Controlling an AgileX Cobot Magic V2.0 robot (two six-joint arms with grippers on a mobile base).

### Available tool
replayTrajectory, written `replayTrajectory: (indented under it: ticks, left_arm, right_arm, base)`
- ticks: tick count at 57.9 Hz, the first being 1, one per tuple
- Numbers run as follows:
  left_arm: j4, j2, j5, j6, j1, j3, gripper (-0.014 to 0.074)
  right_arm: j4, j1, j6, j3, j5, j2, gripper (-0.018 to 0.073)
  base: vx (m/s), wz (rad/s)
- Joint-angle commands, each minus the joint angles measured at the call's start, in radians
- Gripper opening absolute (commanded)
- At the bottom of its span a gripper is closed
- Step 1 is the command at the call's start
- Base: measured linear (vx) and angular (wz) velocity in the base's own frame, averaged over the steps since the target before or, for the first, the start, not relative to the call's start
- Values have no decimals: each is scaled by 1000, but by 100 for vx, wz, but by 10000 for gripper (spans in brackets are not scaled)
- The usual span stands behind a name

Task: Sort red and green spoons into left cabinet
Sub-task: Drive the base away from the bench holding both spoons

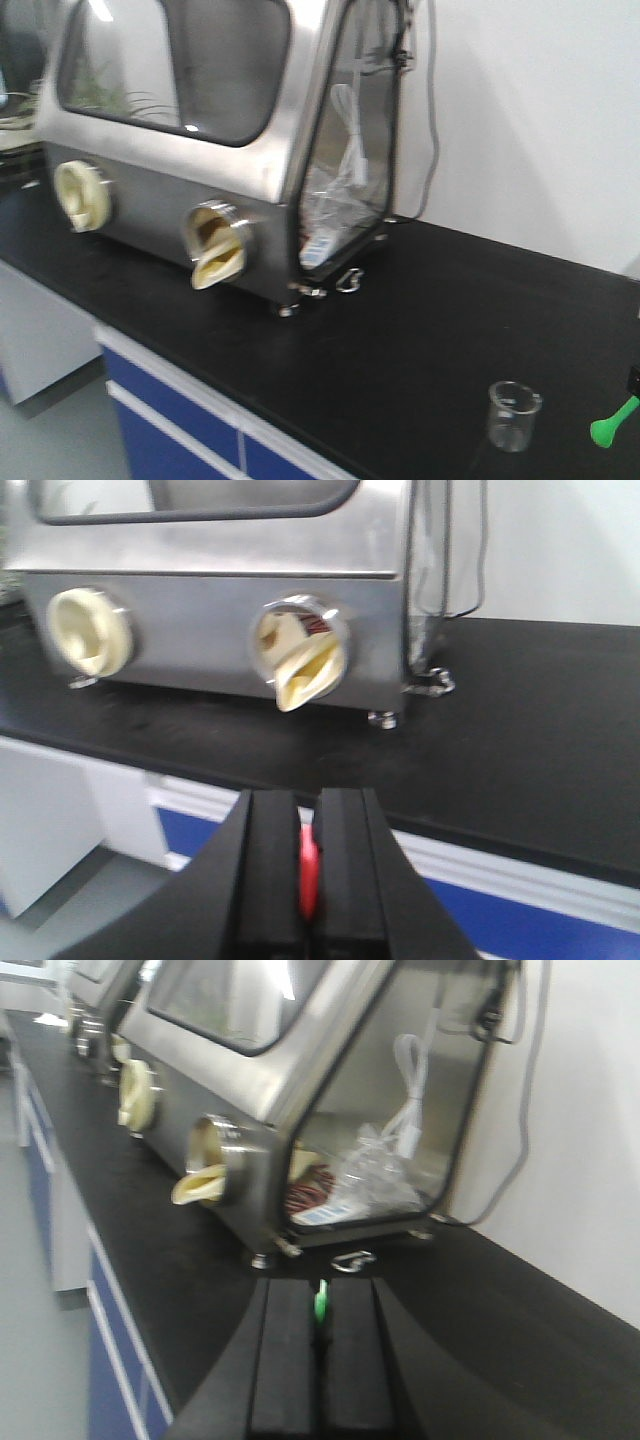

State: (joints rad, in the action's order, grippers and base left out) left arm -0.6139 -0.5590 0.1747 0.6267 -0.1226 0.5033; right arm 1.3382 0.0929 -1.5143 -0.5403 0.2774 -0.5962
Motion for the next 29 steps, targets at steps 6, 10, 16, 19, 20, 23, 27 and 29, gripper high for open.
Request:
replayTrajectory:
  ticks: [6, 10, 16, 19, 20, 23, 27, 29]
  left_arm:
    - [-19, 0, -73, -1, -7, 28, -3]
    - [-19, 0, -73, -1, -7, 28, -3]
    - [-19, 0, -73, -1, -7, 28, -3]
    - [-19, 0, -73, -1, -7, 28, -3]
    - [-19, 0, -73, -1, -7, 28, -3]
    - [-19, 0, -73, -1, -7, 28, -3]
    - [-19, 0, -73, -1, -7, 28, -3]
    - [-19, 0, -73, -1, -7, 28, -3]
  right_arm:
    - [22, -5, 1, -27, -18, 1, -3]
    - [22, -5, 1, -27, -18, 1, -3]
    - [22, -5, 1, -27, -18, 1, -3]
    - [22, -5, 1, -27, -18, 1, -3]
    - [22, -5, 1, -27, -18, 1, -3]
    - [22, -5, 1, -27, -18, 1, -3]
    - [22, -5, 1, -27, -18, 1, -3]
    - [22, -5, 1, -27, -18, 1, -3]
  base:
    - [-13, 54]
    - [-12, 54]
    - [-10, 55]
    - [-9, 56]
    - [-8, 57]
    - [-7, 59]
    - [-5, 62]
    - [-4, 63]
